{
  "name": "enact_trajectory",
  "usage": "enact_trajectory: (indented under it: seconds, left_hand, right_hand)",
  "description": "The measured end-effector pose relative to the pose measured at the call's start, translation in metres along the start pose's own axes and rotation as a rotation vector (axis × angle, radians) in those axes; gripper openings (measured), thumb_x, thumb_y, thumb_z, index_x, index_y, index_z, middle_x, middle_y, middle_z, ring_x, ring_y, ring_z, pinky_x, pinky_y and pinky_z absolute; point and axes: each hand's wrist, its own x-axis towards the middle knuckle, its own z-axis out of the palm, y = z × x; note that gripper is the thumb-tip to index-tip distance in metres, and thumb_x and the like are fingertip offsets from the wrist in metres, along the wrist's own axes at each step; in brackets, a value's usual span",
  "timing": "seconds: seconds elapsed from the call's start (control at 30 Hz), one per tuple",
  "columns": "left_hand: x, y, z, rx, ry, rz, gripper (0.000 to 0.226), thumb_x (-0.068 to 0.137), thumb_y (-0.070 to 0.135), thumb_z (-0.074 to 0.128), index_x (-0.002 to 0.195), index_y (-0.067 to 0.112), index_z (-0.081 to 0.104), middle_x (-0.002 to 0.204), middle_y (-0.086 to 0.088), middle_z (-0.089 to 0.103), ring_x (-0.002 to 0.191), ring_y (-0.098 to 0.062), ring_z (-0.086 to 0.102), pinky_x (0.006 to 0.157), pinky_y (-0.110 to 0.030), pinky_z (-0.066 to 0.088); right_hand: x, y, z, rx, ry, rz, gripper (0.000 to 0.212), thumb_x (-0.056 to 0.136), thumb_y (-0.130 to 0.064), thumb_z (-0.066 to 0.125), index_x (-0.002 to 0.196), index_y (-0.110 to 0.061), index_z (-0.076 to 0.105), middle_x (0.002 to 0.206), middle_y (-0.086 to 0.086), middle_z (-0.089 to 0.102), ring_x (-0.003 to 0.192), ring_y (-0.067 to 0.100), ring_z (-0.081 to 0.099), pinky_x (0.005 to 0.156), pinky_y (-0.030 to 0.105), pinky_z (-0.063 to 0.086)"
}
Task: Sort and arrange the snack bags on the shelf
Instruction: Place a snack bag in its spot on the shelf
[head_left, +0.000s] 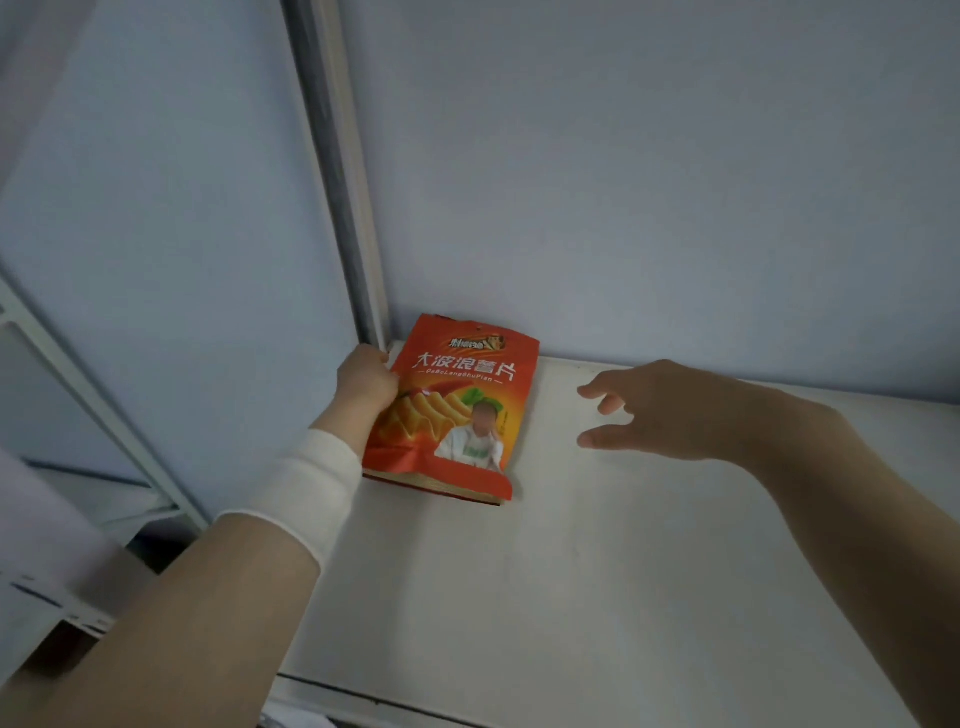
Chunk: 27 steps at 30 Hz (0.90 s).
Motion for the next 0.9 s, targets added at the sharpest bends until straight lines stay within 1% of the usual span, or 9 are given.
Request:
enact_trajectory:
  seconds: [0.1,0.2,0.27,0.37,0.43,0.5,0.63,0.77,0.9]
  left_hand:
    - [0.0,0.004,0.002,0.061,-0.015,0.034,0.03,0.094,0.017,0.051,0.117,-0.001,0.059,0.125,-0.019,0.059,0.115,-0.033,0.055,0.093,-0.034,0.042]
    - [-0.004,0.008,0.001,0.131,-0.036,0.039,0.033,0.096,0.018,0.048,0.124,0.001,0.054,0.13,-0.018,0.055,0.12,-0.033,0.052,0.097,-0.036,0.04]
    - [-0.007,0.013,-0.001,0.203,0.008,0.068,0.038,0.095,0.022,0.048,0.129,0.004,0.05,0.131,-0.019,0.053,0.121,-0.036,0.049,0.1,-0.041,0.039]
    - [-0.022,0.04,-0.009,0.248,0.053,0.302,0.039,0.092,0.027,0.053,0.129,0.012,0.049,0.127,-0.014,0.055,0.116,-0.033,0.053,0.098,-0.045,0.044]
    - [-0.042,0.071,-0.013,0.327,-0.033,0.526,0.038,0.091,0.026,0.056,0.127,0.017,0.049,0.126,-0.008,0.056,0.114,-0.027,0.055,0.097,-0.042,0.045]
    - [-0.071,0.107,-0.011,0.51,-0.173,0.689,0.037,0.091,0.028,0.054,0.127,0.02,0.048,0.127,-0.006,0.056,0.115,-0.025,0.053,0.096,-0.036,0.043]
    - [-0.146,0.184,0.02,0.738,-0.398,0.824,0.046,0.093,0.032,0.053,0.134,0.015,0.041,0.134,-0.008,0.049,0.121,-0.024,0.047,0.095,-0.028,0.037]
    - [-0.231,0.258,0.067,0.753,-0.434,0.977,0.048,0.094,0.035,0.051,0.136,0.015,0.038,0.136,-0.008,0.046,0.123,-0.024,0.047,0.098,-0.03,0.038]
    - [-0.337,0.328,0.128,0.734,-0.422,1.131,0.046,0.095,0.036,0.047,0.135,0.014,0.04,0.133,-0.007,0.049,0.12,-0.025,0.049,0.097,-0.032,0.041]
  right_hand:
    - [-0.001,-0.002,0.003,-0.008,0.003,0.025,0.059,0.085,-0.051,0.054,0.138,-0.029,0.039,0.132,-0.008,0.054,0.117,0.011,0.051,0.101,0.028,0.039]
    - [-0.004,-0.001,0.006,-0.015,-0.003,0.042,0.059,0.085,-0.052,0.053,0.138,-0.03,0.038,0.133,-0.009,0.053,0.119,0.011,0.051,0.103,0.03,0.039]
    - [-0.007,0.002,0.006,-0.032,0.004,0.054,0.059,0.086,-0.052,0.052,0.139,-0.029,0.037,0.133,-0.008,0.053,0.121,0.012,0.049,0.104,0.031,0.038]
    - [-0.016,0.015,0.004,-0.058,0.027,0.092,0.059,0.087,-0.052,0.051,0.14,-0.03,0.036,0.134,-0.008,0.052,0.124,0.014,0.048,0.105,0.033,0.037]
    - [-0.026,0.031,0.002,-0.068,0.04,0.13,0.059,0.087,-0.052,0.052,0.14,-0.03,0.036,0.136,-0.007,0.051,0.127,0.016,0.046,0.106,0.035,0.037]
    - [-0.042,0.053,-0.002,-0.084,0.048,0.176,0.057,0.088,-0.05,0.051,0.139,-0.029,0.037,0.137,-0.006,0.05,0.127,0.017,0.046,0.106,0.035,0.037]
    - [-0.097,0.108,-0.013,-0.075,0.077,0.252,0.053,0.09,-0.046,0.05,0.138,-0.028,0.039,0.133,-0.007,0.053,0.124,0.014,0.047,0.104,0.031,0.037]
    - [-0.182,0.182,-0.024,-0.095,0.15,0.353,0.053,0.09,-0.046,0.049,0.138,-0.028,0.038,0.133,-0.009,0.051,0.122,0.011,0.047,0.103,0.027,0.035]
    - [-0.281,0.273,-0.026,-0.182,0.21,0.449,0.054,0.09,-0.046,0.049,0.139,-0.028,0.038,0.14,-0.004,0.048,0.127,0.018,0.045,0.104,0.031,0.036]
